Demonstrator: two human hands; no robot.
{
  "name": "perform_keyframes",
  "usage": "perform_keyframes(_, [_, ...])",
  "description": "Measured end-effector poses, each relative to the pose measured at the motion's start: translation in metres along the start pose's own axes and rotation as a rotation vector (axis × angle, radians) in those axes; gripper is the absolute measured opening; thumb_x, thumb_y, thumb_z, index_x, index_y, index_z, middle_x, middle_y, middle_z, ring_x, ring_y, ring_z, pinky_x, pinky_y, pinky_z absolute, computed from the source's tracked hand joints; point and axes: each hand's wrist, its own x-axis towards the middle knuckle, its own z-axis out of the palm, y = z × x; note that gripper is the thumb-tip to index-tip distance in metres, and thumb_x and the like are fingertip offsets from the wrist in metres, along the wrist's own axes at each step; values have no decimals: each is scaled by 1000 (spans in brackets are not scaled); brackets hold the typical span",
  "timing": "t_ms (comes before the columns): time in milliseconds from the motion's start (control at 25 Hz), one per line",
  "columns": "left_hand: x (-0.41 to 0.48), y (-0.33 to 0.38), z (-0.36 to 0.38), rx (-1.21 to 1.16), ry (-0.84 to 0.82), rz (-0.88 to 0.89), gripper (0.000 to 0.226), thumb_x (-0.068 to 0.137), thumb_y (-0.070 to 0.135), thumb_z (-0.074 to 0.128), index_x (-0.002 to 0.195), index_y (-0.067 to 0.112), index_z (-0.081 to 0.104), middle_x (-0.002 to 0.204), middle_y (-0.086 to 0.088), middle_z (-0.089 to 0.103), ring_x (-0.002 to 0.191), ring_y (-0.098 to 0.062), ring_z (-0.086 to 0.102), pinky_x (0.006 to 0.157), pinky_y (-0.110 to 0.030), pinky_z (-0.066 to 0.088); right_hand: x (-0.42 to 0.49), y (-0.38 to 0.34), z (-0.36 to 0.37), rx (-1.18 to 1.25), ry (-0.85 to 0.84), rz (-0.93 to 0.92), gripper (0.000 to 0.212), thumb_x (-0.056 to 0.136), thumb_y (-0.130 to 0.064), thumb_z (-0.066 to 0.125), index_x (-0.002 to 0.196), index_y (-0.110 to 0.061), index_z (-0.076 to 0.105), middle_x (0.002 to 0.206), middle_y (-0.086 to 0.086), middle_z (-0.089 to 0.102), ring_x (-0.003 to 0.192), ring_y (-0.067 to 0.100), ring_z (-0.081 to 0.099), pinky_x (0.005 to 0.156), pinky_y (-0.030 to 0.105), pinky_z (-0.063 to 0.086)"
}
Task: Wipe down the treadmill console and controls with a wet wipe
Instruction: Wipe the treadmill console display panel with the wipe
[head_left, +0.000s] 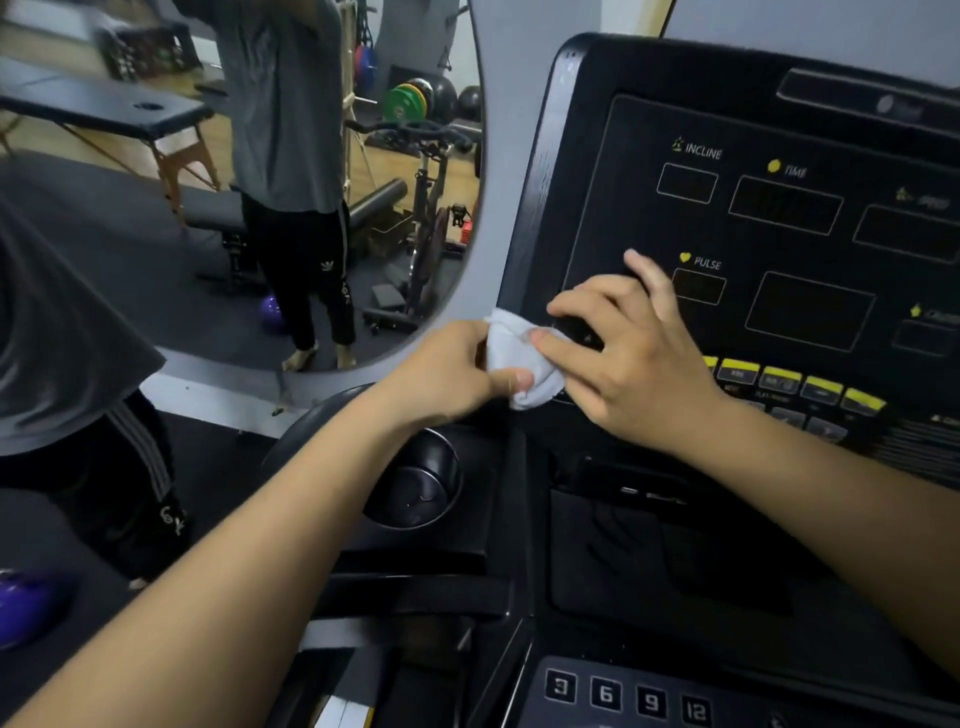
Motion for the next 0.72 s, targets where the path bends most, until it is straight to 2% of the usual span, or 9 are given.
perform_keyframes(80, [-1, 5, 2, -30, 41, -3, 39, 75, 33, 77, 109, 16, 69, 99, -1, 75, 96, -20, 71, 90, -47, 54, 4, -2, -9, 71, 2, 27, 23, 78, -8, 62, 97, -13, 74, 108, 8, 66, 104, 34, 57, 109, 63, 25])
perform_keyframes(240, [42, 53, -6, -139, 355, 84, 49, 66, 47, 70, 103, 13, 70, 93, -7, 75, 92, -27, 71, 82, -52, 57, 36, 22, -27, 148, 73, 140, 36, 76, -4, 55, 107, -8, 73, 114, 8, 67, 108, 31, 56, 111, 57, 27])
perform_keyframes(320, [64, 80, -14, -156, 451, 139, 46, 70, 46, 68, 102, 13, 70, 94, -4, 75, 91, -22, 71, 82, -48, 57, 45, 26, -29, 120, 22, 167, 48, 76, -7, 48, 119, -2, 67, 126, 13, 63, 115, 33, 58, 112, 54, 31])
perform_keyframes(400, [75, 91, -19, -129, 494, 181, 40, 76, 42, 65, 103, 13, 69, 96, -1, 74, 91, -15, 70, 84, -44, 56, 44, 24, -26, 88, -79, 191, 57, 78, -12, 40, 131, 3, 57, 141, 17, 52, 127, 33, 52, 115, 51, 31])
perform_keyframes(480, [74, 83, -18, -101, 488, 207, 30, 82, 36, 63, 102, 14, 69, 96, 0, 74, 93, -15, 69, 87, -44, 55, 39, 22, -26, 47, -195, 164, 61, 79, -18, 36, 133, 2, 55, 150, 17, 43, 131, 33, 48, 116, 51, 29])
perform_keyframes(560, [63, 64, -9, -201, 421, 175, 23, 86, 30, 64, 103, 15, 70, 98, -1, 75, 96, -18, 70, 91, -46, 54, 31, 22, -26, 5, -260, 88, 59, 79, -21, 39, 130, 0, 57, 152, 14, 40, 124, 32, 52, 116, 53, 28])
perform_keyframes(720, [36, 24, 4, -404, 229, -15, 43, 86, 46, 59, 113, 14, 71, 110, -3, 74, 110, -17, 67, 104, -46, 47, 6, -2, -17, -36, -294, 1, 55, 81, -22, 45, 131, -6, 56, 151, 15, 41, 133, 30, 45, 114, 56, 27])
